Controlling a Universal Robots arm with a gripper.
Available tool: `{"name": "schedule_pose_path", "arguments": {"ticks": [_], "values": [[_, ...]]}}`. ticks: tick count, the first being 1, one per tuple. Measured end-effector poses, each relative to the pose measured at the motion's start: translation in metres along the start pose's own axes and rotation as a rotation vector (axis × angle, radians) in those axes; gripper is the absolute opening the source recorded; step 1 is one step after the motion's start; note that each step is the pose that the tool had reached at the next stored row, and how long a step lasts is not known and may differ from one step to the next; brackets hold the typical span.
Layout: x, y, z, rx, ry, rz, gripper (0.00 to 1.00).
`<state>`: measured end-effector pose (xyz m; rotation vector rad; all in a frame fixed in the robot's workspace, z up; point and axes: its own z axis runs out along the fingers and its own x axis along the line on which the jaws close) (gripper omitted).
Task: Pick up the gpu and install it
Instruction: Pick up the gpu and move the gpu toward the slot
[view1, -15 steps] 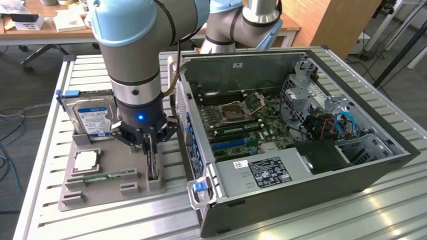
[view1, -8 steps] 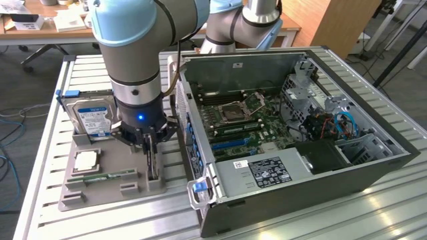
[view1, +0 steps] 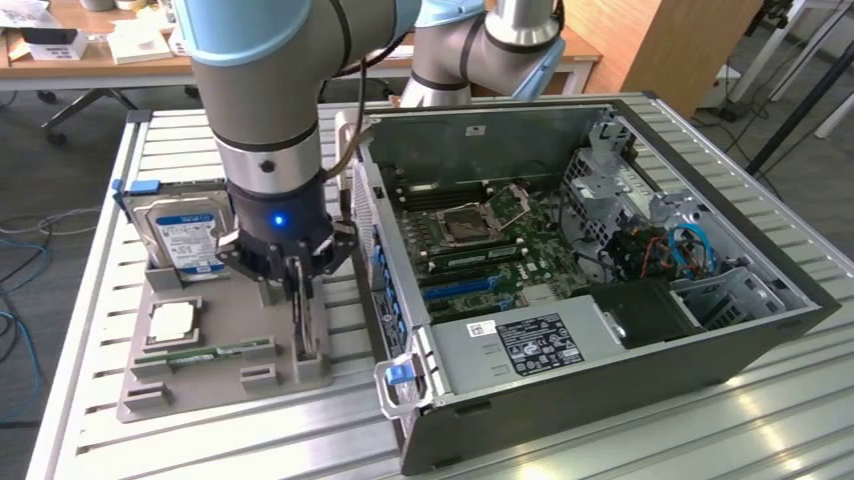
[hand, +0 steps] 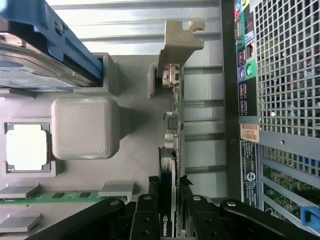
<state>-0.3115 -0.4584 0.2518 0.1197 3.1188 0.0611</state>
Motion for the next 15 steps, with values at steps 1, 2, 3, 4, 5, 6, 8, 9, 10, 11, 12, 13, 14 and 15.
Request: {"name": "schedule_pose_path", "arguments": {"ticks": [1,2,3,4,5,6,8,9,10,11,12,13,14,15], "values": [[0.000,0.0002,-0.0046,0.0000,0.0000,0.000,0.26],[0.000,0.0004,-0.0091,0.0000,-0.0001,0.000,0.26],[0.000,0.0006,-0.0136,0.0002,0.0000,0.000,0.26],[0.000,0.0007,-0.0181,0.0004,0.0000,0.000,0.26],[0.000,0.0009,-0.0228,0.0008,-0.0001,-0.001,0.26],[-0.001,0.0011,-0.0273,0.0014,-0.0001,-0.001,0.26],[-0.001,0.0014,-0.0363,0.0027,-0.0002,-0.002,0.26],[-0.001,0.0016,-0.0408,0.0032,-0.0002,-0.002,0.26],[-0.001,0.0018,-0.0453,0.0038,-0.0002,-0.003,0.26],[-0.001,0.0020,-0.0501,0.0045,-0.0002,-0.004,0.26],[-0.001,0.0022,-0.0545,0.0054,-0.0003,-0.004,0.26],[-0.001,0.0024,-0.0591,0.0064,-0.0003,-0.005,0.26],[-0.001,0.0025,-0.0636,0.0073,-0.0004,-0.005,0.26],[-0.001,0.0027,-0.0681,0.0080,-0.0004,-0.005,0.26]]}}
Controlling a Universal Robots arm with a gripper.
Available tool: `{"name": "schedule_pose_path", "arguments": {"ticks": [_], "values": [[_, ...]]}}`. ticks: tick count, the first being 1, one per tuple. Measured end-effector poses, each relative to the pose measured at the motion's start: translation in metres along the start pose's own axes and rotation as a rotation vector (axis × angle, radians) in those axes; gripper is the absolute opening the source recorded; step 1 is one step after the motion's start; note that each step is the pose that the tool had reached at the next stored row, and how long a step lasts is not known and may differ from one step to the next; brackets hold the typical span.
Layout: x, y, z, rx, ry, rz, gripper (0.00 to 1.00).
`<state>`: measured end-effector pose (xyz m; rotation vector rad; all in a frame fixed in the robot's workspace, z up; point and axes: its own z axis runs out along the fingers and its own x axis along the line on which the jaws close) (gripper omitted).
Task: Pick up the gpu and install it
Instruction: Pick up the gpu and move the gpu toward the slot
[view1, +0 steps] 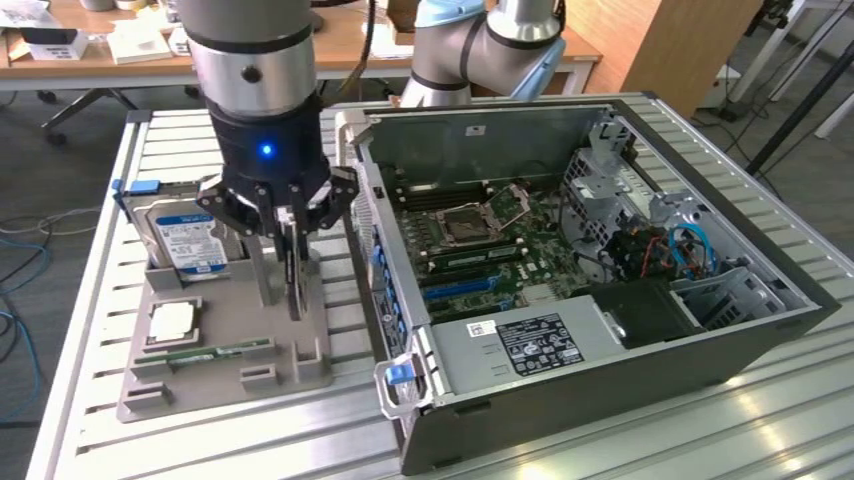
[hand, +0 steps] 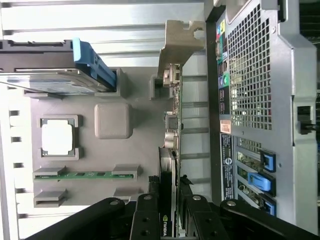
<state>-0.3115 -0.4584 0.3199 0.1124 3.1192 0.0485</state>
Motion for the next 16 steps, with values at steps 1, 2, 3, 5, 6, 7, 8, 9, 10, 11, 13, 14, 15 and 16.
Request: {"name": "schedule_pose_path", "arguments": {"ticks": [1,2,3,5,6,7,8,9,10,11,13,14,15,16], "values": [[0.000,0.0001,-0.0045,0.0003,-0.0001,0.000,0.26],[0.000,0.0003,-0.0094,0.0005,-0.0001,0.000,0.26],[0.000,0.0005,-0.0138,0.0007,-0.0002,0.000,0.26],[0.000,0.0007,-0.0228,0.0012,-0.0002,0.000,0.26],[-0.001,0.0009,-0.0274,0.0015,-0.0002,0.000,0.26],[-0.001,0.0010,-0.0318,0.0018,-0.0002,0.000,0.26],[-0.001,0.0012,-0.0363,0.0020,-0.0003,0.000,0.26],[-0.001,0.0013,-0.0411,0.0023,-0.0002,0.000,0.26],[-0.001,0.0015,-0.0456,0.0026,-0.0003,0.000,0.26],[-0.001,0.0016,-0.0501,0.0030,-0.0003,0.000,0.26],[-0.001,0.0019,-0.0591,0.0039,-0.0003,0.000,0.26],[-0.001,0.0020,-0.0634,0.0041,-0.0004,0.000,0.26],[-0.001,0.0022,-0.0681,0.0043,-0.0004,0.000,0.26],[-0.001,0.0023,-0.0730,0.0045,-0.0004,0.000,0.26]]}}
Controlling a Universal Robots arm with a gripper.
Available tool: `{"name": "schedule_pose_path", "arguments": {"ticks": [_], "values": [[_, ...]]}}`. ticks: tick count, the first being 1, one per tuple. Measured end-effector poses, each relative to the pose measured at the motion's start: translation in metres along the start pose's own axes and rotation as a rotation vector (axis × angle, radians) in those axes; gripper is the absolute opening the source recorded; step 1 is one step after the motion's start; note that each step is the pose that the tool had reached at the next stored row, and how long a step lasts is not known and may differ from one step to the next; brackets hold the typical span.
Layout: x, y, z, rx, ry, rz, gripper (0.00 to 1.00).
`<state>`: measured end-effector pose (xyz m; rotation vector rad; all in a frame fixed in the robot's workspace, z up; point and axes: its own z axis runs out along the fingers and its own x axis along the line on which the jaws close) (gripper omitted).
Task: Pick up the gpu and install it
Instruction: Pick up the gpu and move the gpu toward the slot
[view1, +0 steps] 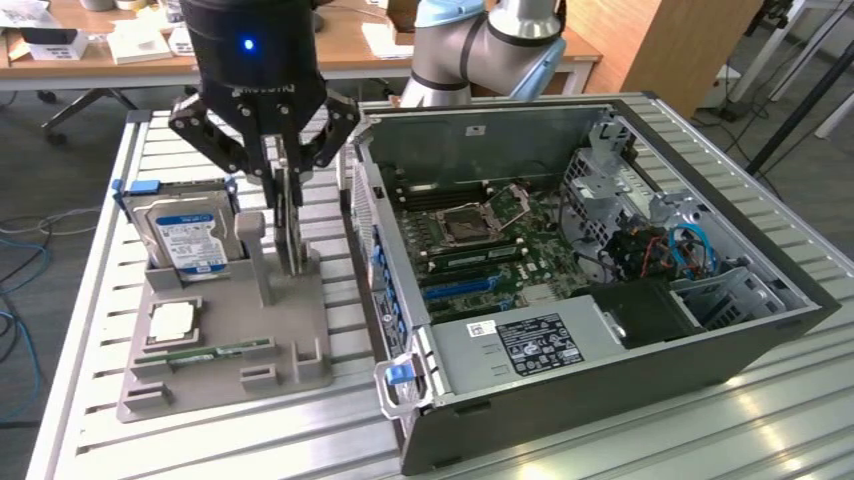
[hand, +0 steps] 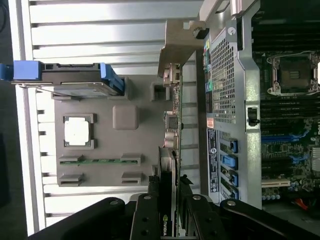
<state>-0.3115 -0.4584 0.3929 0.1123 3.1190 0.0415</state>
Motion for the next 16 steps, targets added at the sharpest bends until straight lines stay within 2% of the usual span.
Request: {"name": "schedule_pose_path", "arguments": {"ticks": [6,16], "values": [[-0.001,0.0007,-0.0255,0.0003,-0.0001,0.000,0.26],[-0.001,0.0014,-0.0508,0.0003,-0.0001,0.000,0.26]]}}
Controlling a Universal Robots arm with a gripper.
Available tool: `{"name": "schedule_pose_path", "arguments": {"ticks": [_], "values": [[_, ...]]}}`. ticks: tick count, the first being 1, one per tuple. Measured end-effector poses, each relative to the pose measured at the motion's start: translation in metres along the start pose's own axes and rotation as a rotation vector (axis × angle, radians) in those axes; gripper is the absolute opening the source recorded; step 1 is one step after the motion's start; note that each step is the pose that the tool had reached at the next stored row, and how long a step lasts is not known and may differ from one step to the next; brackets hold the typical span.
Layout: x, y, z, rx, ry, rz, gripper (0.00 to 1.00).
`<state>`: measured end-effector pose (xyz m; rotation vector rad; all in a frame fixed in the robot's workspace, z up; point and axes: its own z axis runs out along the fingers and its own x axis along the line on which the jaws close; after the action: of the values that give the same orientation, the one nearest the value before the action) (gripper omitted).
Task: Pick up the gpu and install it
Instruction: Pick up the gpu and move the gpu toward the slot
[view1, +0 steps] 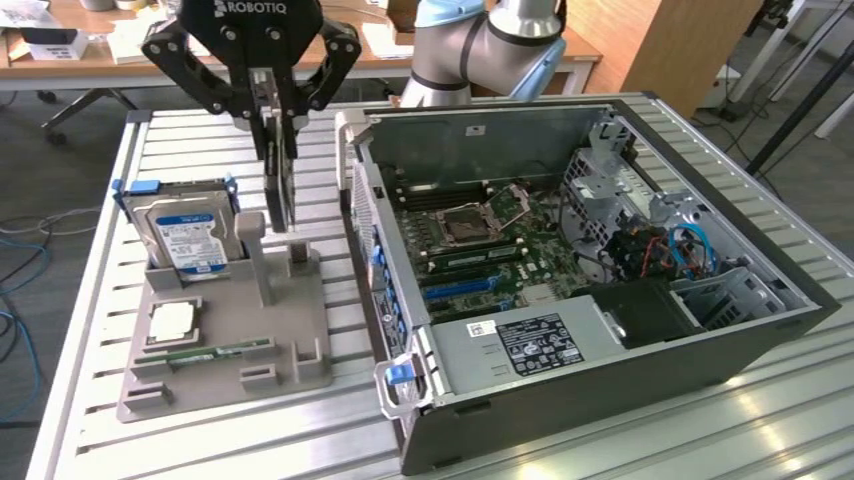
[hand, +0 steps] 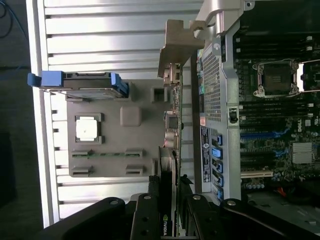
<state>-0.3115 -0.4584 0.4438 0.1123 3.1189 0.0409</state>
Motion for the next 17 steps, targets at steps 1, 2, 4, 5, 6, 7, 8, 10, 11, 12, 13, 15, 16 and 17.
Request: {"name": "schedule_pose_path", "arguments": {"ticks": [1,2,4,5,6,7,8,10,11,12,13,15,16,17], "values": [[0.000,0.0001,-0.0023,0.0000,0.0001,0.000,0.26],[0.000,0.0001,-0.0035,0.0001,0.0001,0.000,0.26],[0.000,0.0001,-0.0037,-0.0001,0.0000,0.000,0.26],[0.000,0.0001,-0.0038,-0.0001,0.0000,0.000,0.26],[0.000,0.0001,-0.0038,0.0000,0.0001,0.000,0.26],[0.000,0.0001,-0.0038,0.0000,0.0000,0.000,0.26],[0.000,0.0001,-0.0038,0.0000,0.0001,0.000,0.26],[-0.001,0.0002,-0.0039,0.0002,0.0003,0.000,0.26],[-0.002,0.0003,-0.0039,0.0001,0.0003,0.000,0.26],[-0.003,0.0004,-0.0038,0.0001,0.0001,0.000,0.26],[-0.005,0.0005,-0.0038,0.0001,0.0002,0.000,0.26],[-0.010,0.0008,-0.0037,0.0000,0.0001,0.000,0.26],[-0.012,0.0010,-0.0036,-0.0001,0.0001,0.000,0.26],[-0.016,0.0013,-0.0034,-0.0002,0.0000,0.000,0.26]]}}
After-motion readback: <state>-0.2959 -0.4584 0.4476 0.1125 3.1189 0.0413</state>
